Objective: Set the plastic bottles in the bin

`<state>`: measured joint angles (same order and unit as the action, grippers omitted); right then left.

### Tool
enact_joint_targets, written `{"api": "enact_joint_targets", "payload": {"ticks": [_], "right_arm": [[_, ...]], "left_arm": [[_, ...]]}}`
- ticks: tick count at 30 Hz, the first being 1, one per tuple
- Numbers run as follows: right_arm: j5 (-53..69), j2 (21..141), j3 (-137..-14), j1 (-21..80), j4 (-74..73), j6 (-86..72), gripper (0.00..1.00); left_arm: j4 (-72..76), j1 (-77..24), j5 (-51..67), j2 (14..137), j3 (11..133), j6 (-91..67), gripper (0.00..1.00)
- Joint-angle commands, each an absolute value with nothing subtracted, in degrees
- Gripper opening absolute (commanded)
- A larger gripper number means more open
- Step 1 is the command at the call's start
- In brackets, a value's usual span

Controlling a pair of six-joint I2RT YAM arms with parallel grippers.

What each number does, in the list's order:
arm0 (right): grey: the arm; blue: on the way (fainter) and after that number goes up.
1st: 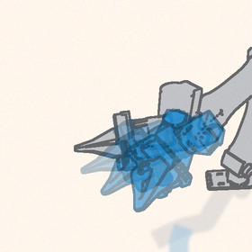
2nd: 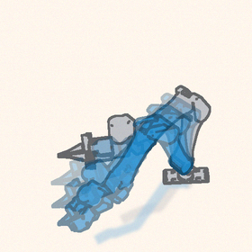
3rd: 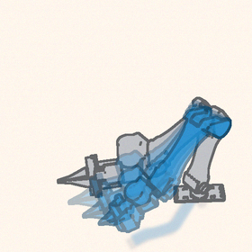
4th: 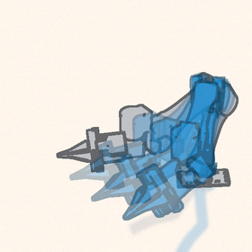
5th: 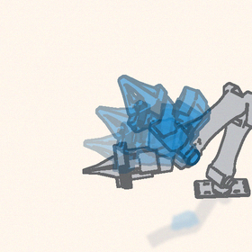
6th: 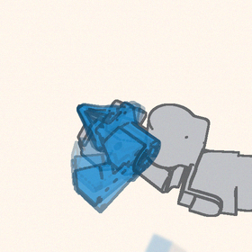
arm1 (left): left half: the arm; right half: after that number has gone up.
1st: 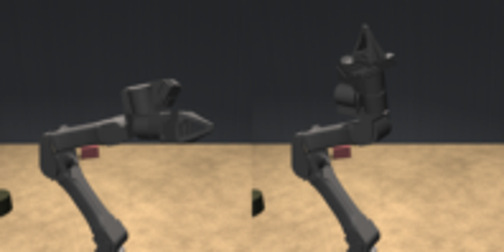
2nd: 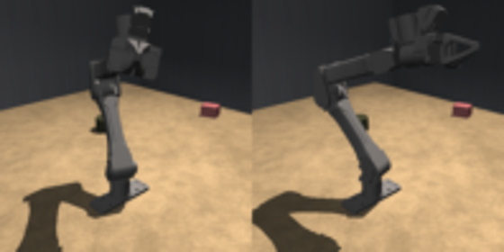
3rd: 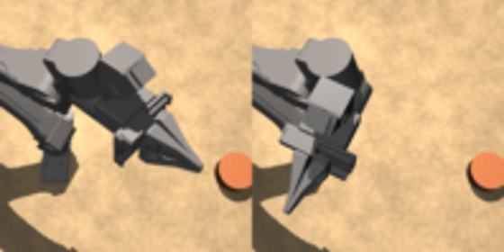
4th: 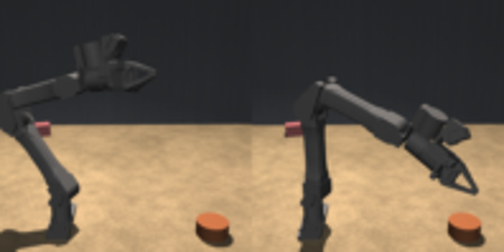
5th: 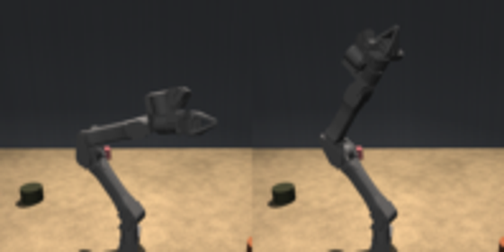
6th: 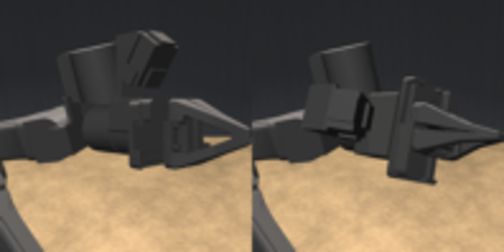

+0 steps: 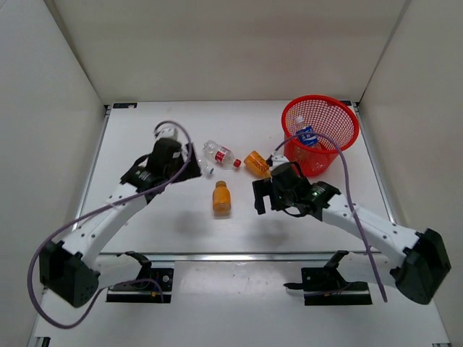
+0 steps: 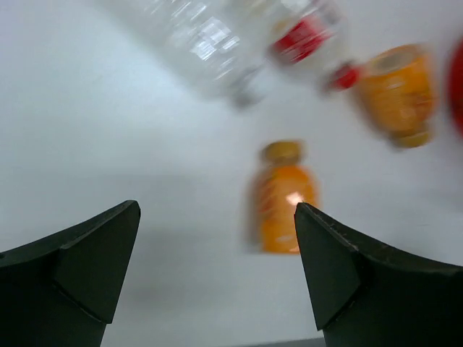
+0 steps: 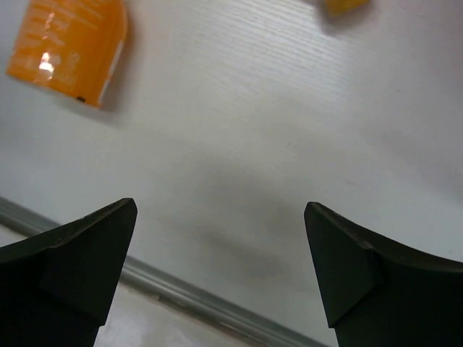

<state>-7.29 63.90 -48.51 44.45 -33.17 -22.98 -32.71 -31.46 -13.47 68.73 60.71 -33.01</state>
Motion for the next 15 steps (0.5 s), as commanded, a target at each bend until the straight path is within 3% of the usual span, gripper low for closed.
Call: {"api": "enact_joint_targets", "payload": {"ticks": [1,6,10,15], "right_arm": [[-6.0,69.4,-52.1,40.5,-22.4,-17.4,0.97],[-6.8,83.4,-61.6,38.1,-17.5,-4.8,0.93],[-10.4,93.3,-68.3,37.4,-15.9,7.1,0.99],[-7.6,99.5,-71.3,34.0,-14.5,10.5,1.0]], "left_arm": [[-41.9,-25.7,-12.0,57.5,53.4,-36.8,0.99],[-47.0,-22.5,-10.2,47.3,49.6,-36.8,0.99],[-48.3,-23.0,-7.3,45.0,46.7,-36.7,0.98],[-48.3,-23.4,-8.2,45.6,46.2,-35.9,0.99]]}}
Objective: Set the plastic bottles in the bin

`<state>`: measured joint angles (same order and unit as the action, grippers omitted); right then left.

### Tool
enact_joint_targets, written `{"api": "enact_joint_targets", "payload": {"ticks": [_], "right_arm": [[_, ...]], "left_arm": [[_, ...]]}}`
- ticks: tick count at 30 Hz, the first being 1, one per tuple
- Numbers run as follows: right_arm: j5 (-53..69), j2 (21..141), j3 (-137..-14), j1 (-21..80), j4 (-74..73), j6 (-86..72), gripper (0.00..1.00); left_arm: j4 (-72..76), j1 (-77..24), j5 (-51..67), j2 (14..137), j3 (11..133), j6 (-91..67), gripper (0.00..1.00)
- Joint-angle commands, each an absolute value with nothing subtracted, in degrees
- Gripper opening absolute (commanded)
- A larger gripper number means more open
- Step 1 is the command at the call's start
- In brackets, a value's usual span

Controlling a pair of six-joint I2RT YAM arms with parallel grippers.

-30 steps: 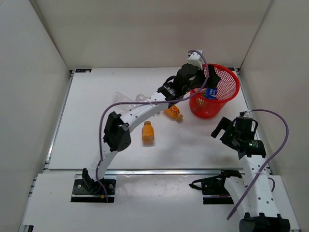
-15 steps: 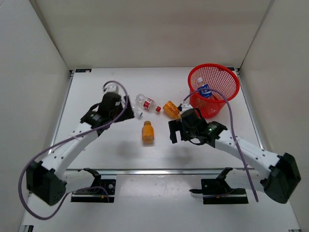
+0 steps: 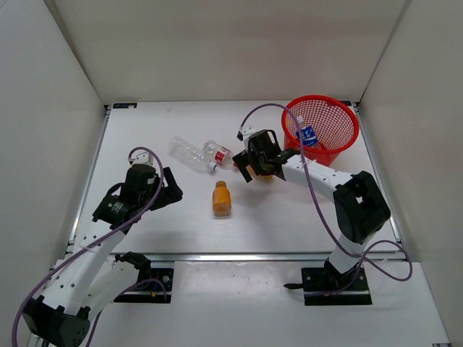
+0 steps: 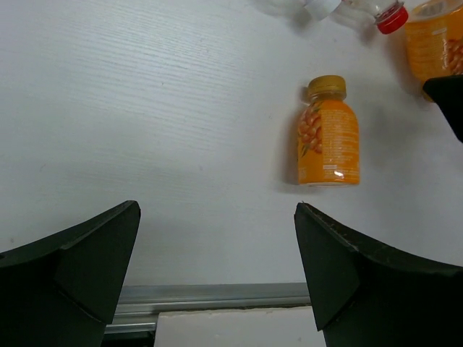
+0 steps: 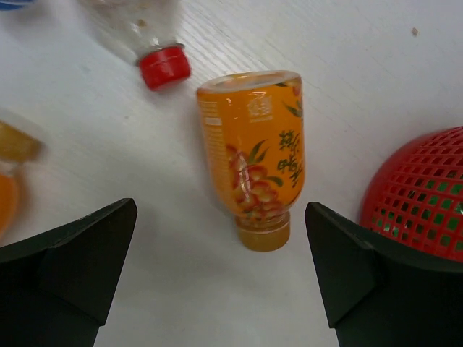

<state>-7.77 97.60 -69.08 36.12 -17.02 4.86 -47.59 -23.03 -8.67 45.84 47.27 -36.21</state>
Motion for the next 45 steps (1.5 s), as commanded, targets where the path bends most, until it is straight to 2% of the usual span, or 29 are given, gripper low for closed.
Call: {"api": "enact_joint_targets", "payload": {"ticks": [1,9,13,14,16,17,18,19,20,22,25,31,35,40,45], "right_arm": [[-6.4,100.2,-71.2,33.1,-14.2,11.2,1.0],[-9.6,107.3,-73.7,32.9,-11.1,18.2,1.0],[-9.8,110.8,-76.1,31.9,-10.1,18.6,0.96],[-9.2,111.9,-76.6,31.9,-10.2,18.5,0.92],[-9.1,113.2,-78.6,31.3,-11.6,17.0,0.78],[-8.2,114.2,-78.7,31.5,-12.5,16.4,0.75],[-7.8,113.8,-79.4,31.7,-13.0,15.9,0.64],[-8.1,113.6,-79.7,32.2,-14.2,15.3,0.58],[-8.5,113.0,-79.5,32.3,-14.4,14.8,0.56],[-10.5,111.0,-78.7,33.1,-15.4,14.3,0.44],[-12.6,106.3,-76.7,33.9,-17.5,12.7,0.38],[-7.6,92.9,-76.1,36.1,-21.0,7.4,0.35],[-8.1,84.2,-77.7,35.7,-20.0,6.4,0.38],[-10.3,79.4,-80.8,25.6,-19.2,6.9,0.38],[-7.2,81.3,-82.8,13.2,-18.4,7.2,0.42]], "left_arm": [[-46.2,-23.3,-7.4,45.5,45.4,-35.6,0.99],[-42.7,-22.3,-7.0,46.8,44.0,-34.7,0.98],[-41.9,-21.2,-7.4,49.4,46.1,-32.4,0.99],[-41.7,-21.8,-7.7,49.7,47.0,-32.3,0.99],[-41.5,-21.8,-7.6,50.6,47.5,-32.1,0.99],[-41.4,-21.6,-7.5,51.0,47.4,-32.1,0.99],[-41.3,-21.9,-7.0,51.1,47.6,-31.9,0.99],[-40.9,-21.6,-7.1,51.2,47.5,-32.1,0.99],[-40.6,-22.0,-7.3,51.4,47.6,-31.9,0.99],[-40.3,-21.8,-7.0,52.0,47.6,-31.6,0.99],[-39.5,-21.5,-6.4,53.1,47.2,-31.1,0.99],[-36.8,-23.4,-2.9,57.2,48.1,-29.9,0.99],[-35.0,-26.2,-1.9,62.2,50.2,-28.8,0.99],[-30.4,-29.9,0.3,69.6,53.2,-28.3,0.98],[-24.5,-31.2,4.9,77.5,55.2,-29.3,0.98]]}}
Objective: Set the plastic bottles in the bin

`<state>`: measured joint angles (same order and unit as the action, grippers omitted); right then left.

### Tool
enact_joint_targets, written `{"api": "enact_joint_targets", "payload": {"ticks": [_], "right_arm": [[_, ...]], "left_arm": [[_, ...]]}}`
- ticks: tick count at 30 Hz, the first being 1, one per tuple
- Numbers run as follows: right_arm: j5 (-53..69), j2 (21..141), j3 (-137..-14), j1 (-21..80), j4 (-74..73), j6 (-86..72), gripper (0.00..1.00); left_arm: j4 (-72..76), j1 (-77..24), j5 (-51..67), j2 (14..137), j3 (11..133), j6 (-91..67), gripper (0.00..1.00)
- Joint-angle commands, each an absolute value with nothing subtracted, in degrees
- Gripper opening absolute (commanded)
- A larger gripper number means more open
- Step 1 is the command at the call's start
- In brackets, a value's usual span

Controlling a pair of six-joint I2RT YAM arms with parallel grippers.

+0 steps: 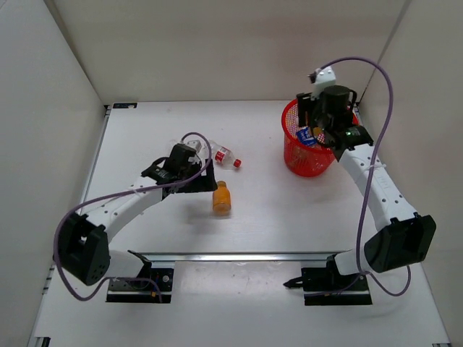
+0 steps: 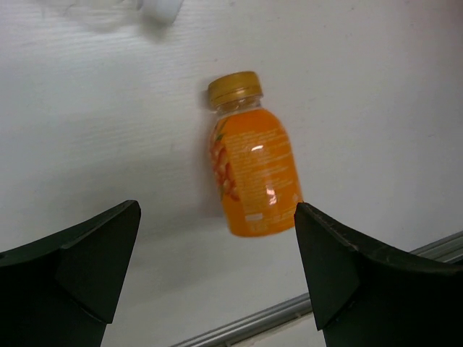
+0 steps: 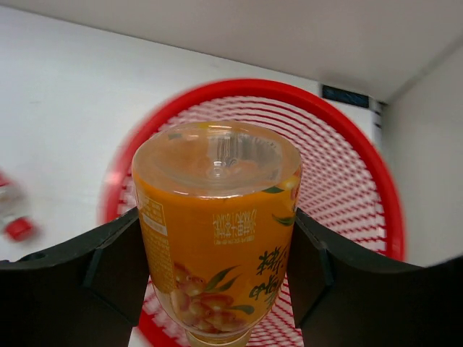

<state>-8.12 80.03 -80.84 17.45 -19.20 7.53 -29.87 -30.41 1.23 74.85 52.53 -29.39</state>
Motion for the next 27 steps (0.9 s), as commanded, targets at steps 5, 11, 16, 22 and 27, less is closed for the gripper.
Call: {"api": "enact_joint_targets", "payload": {"ticks": [5,11,16,22,27], "right_arm": [[-3.5,84.1,-82.8,4.0,-17.9,5.4,0.51],[-5.7,83.3,-84.1,1.0,-20.6,2.7,0.99],[-9.7,77.5,-84.5,-2.1,-31.2,-5.6,1.0],[-8.1,64.2,-74.8,-11.3,-39.5,-15.2,0.99],[-7.3,56.9,-62.8,-19.8,-44.5,-15.8,0.99]], "left_arm": [[-25.7,-34.7,4.7,87.6,61.6,-26.1,0.99],[-29.3,-36.6,4.5,94.8,65.6,-24.1,0.99],[-30.4,-37.6,3.4,97.2,65.7,-23.7,0.99],[-31.8,-38.4,3.1,97.7,66.0,-24.2,0.77],[-28.9,-38.6,9.5,97.3,64.7,-24.3,0.47]]}}
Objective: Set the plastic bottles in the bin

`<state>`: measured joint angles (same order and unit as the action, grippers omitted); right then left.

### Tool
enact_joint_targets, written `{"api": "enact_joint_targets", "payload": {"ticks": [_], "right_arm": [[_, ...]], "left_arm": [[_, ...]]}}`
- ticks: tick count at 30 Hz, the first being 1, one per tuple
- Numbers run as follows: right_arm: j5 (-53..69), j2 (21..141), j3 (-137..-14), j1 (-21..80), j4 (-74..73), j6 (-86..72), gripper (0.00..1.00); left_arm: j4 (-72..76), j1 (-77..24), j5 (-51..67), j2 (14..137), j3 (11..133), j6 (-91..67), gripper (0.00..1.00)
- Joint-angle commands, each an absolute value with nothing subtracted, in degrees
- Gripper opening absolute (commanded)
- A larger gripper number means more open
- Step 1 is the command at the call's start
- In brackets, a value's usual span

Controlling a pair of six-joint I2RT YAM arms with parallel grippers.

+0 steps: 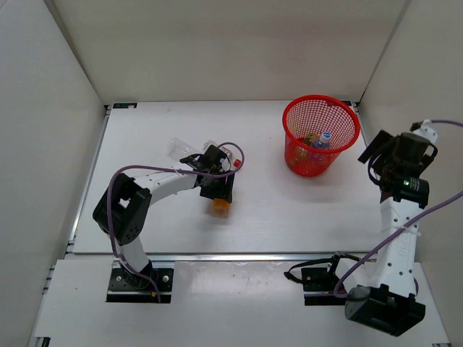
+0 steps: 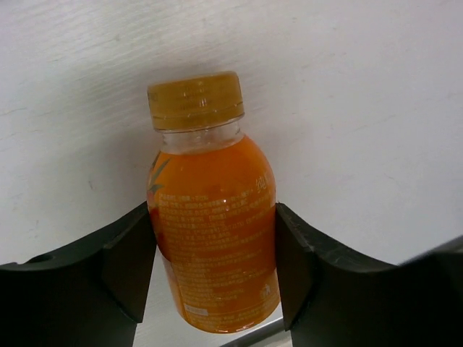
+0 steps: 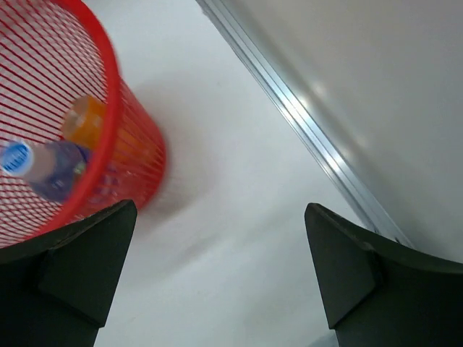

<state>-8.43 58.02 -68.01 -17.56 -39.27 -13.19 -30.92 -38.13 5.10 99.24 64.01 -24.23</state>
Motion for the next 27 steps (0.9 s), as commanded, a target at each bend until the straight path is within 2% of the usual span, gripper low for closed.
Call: {"api": "enact_joint_targets", "payload": {"ticks": [1,5,10,11,13,14,17,20,23,25,27], "right_arm": [[-6.9,55.5,-60.3,-20.7,-44.7,-15.6,0.99],[-10.5,51.3,-54.9,-20.0,-45.4,-16.0,1.0],[-9.0,48.0,-51.0,-19.3,-46.0,-17.7,0.99],[-8.7,47.1,-50.2,-18.7,-44.8,-17.1,0.99],[-10.7,46.4,-49.3,-17.1,-44.6,-16.6,0.99],[-11.9,46.4,-49.3,-17.0,-45.0,-15.8,0.99],[-14.1,45.6,-50.1,-15.2,-45.3,-15.6,0.99],[-16.0,45.0,-50.4,-13.4,-45.7,-15.0,0.99],[-17.9,44.1,-50.1,-12.4,-46.7,-14.3,0.99],[-19.9,43.5,-50.5,-11.5,-47.9,-14.1,0.99],[-19.9,43.1,-51.1,-11.4,-48.3,-13.5,1.0]], "left_arm": [[-29.5,-38.3,10.7,97.7,66.3,-24.0,0.43],[-32.8,-39.9,9.1,97.9,76.4,-23.2,0.35],[-32.5,-40.9,5.3,100.3,97.4,-22.0,0.35],[-28.3,-41.1,4.6,100.6,100.0,-23.0,0.33],[-18.5,-41.1,6.5,100.5,99.2,-24.3,0.37],[-12.7,-41.2,6.2,100.8,99.3,-27.0,0.34],[-3.7,-40.5,8.1,106.8,105.4,-31.6,0.35],[-2.5,-41.9,9.7,117.6,121.3,-35.5,0.36],[-5.2,-45.0,7.8,129.0,142.5,-37.9,0.37],[-6.4,-46.0,7.2,133.9,147.7,-39.3,0.43],[-4.2,-46.1,8.5,134.5,145.1,-41.7,0.46]]}}
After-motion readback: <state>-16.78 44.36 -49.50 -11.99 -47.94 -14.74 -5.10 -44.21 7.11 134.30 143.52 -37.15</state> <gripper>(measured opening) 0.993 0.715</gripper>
